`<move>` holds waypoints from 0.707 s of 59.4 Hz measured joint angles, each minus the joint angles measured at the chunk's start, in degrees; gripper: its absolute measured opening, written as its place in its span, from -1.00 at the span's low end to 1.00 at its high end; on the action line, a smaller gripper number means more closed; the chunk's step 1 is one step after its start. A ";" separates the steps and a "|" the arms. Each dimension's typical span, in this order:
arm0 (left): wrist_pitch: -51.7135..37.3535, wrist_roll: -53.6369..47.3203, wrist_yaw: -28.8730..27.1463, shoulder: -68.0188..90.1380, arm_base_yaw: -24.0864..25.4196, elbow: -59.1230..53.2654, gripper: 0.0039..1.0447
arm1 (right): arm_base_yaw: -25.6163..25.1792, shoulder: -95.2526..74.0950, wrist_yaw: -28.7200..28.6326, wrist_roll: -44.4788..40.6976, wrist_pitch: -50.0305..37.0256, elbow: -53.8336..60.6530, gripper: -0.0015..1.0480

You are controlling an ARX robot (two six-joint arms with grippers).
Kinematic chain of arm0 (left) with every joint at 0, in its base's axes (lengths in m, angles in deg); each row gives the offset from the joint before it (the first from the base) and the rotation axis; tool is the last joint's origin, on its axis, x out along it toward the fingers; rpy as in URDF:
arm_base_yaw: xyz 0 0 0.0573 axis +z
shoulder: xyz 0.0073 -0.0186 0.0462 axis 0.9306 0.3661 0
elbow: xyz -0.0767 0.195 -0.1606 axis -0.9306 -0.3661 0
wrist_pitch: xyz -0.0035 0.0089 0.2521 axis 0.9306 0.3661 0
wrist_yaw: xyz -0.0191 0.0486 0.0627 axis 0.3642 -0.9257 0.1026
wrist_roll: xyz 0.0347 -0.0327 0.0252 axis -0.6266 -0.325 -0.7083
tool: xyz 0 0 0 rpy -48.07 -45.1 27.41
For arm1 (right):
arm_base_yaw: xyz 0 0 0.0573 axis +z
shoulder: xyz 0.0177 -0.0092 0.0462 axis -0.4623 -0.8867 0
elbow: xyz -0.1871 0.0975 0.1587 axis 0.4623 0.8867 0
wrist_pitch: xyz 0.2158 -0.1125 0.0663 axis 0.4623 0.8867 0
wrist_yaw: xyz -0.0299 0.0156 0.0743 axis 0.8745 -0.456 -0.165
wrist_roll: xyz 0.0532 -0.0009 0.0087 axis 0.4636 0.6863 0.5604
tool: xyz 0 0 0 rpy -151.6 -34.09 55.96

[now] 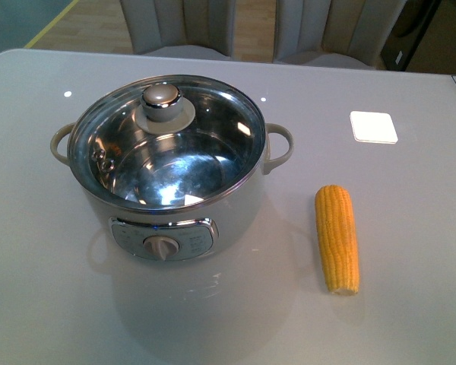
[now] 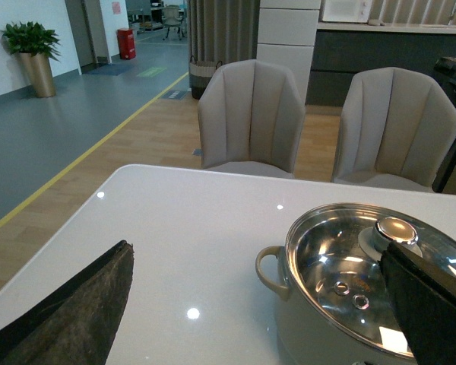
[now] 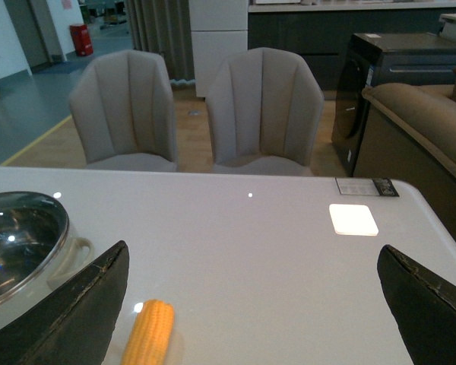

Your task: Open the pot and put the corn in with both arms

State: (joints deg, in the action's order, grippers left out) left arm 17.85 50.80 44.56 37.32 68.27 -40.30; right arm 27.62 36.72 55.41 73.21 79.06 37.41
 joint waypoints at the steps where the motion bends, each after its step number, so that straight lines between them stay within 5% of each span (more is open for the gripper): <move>1: 0.00 0.00 0.00 0.00 0.00 0.00 0.88 | 0.00 0.00 0.00 0.00 0.00 0.00 0.83; 38: 0.02 0.04 -0.07 0.02 0.00 0.00 0.88 | 0.00 0.00 0.00 0.00 0.00 0.00 0.83; 42: 8.68 6.19 -10.62 5.44 -3.45 3.80 0.88 | 0.00 0.00 -0.04 0.00 0.00 0.00 0.83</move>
State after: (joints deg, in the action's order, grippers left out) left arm 26.53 56.99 33.94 42.76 64.82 -36.49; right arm 27.62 36.72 55.36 73.21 79.06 37.41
